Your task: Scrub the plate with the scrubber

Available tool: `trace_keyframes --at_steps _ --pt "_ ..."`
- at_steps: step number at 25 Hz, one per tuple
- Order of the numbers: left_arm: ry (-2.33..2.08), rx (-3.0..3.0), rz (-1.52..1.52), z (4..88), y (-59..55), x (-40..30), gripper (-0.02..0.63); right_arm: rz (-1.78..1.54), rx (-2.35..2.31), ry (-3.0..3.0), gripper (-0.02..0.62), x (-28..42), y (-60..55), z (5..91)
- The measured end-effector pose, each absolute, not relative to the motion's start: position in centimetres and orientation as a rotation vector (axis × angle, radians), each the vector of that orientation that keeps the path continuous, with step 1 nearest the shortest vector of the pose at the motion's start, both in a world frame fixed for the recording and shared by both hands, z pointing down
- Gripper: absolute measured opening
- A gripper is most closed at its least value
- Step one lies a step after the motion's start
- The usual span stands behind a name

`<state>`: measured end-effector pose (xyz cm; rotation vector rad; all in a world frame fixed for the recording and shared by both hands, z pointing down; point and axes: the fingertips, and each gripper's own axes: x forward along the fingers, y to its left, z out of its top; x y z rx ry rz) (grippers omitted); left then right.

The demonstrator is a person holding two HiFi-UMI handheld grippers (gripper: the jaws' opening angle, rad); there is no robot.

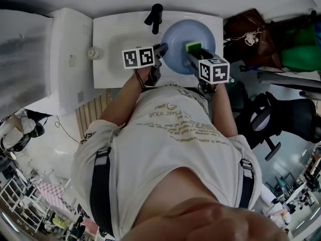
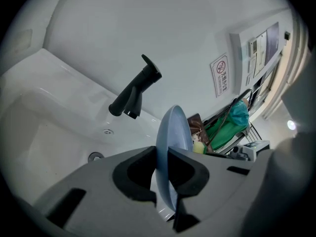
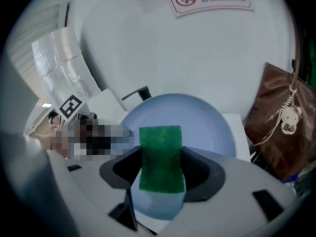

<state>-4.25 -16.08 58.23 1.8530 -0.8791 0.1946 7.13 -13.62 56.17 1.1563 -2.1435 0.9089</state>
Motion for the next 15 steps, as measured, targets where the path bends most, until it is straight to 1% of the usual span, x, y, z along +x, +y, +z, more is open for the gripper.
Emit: trace_keyframes --at_steps 9,15 --pt "-0.897 1.767 0.224 60.2 -15.5 -4.9 0.055 0.713 1.423 -2.409 0.247 7.9 -16.0 50.1" --pt "-0.898 1.657 0.231 62.6 -14.8 -6.1 0.055 0.608 1.549 -2.462 0.247 8.6 -16.3 48.2"
